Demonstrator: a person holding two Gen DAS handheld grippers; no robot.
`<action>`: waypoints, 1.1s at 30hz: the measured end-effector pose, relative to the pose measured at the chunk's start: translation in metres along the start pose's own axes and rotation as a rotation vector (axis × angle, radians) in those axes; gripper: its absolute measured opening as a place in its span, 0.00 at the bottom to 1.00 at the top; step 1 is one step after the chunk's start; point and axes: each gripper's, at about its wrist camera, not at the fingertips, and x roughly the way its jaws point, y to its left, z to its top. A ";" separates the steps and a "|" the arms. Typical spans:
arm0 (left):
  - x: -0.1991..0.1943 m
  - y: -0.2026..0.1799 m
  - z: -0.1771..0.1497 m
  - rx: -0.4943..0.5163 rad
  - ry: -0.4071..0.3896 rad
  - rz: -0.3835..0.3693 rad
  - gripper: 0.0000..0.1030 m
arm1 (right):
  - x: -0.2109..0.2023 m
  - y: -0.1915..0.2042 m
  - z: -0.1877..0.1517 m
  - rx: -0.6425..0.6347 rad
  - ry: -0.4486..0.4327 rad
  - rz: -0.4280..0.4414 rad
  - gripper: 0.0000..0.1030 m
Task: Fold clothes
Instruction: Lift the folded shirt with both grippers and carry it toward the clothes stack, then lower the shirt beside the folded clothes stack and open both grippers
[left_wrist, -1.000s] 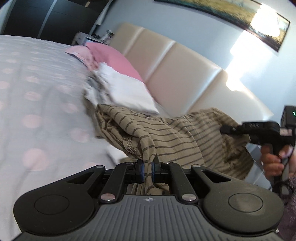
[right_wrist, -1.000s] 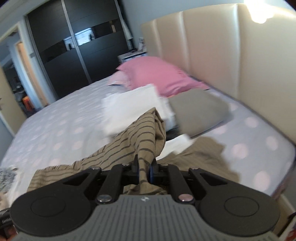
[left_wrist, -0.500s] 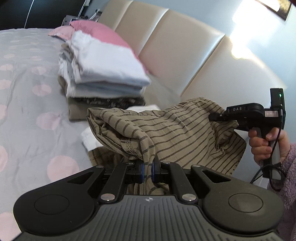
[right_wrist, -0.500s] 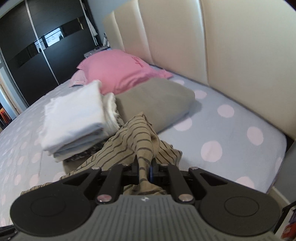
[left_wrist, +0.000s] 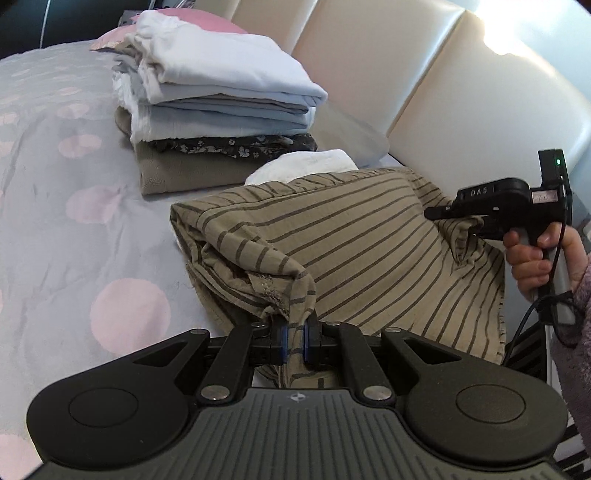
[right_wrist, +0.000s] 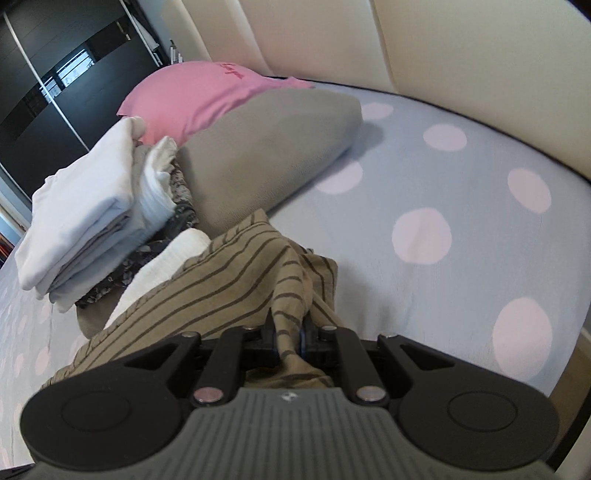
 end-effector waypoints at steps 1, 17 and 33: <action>-0.005 -0.002 0.002 0.011 -0.003 0.000 0.08 | -0.004 -0.002 0.001 0.010 -0.010 -0.009 0.22; -0.077 -0.049 -0.003 0.201 -0.178 0.032 0.17 | -0.108 0.015 -0.037 -0.129 -0.210 0.013 0.20; -0.036 -0.055 -0.025 0.292 -0.022 0.052 0.17 | -0.041 -0.026 -0.064 0.011 -0.099 -0.099 0.20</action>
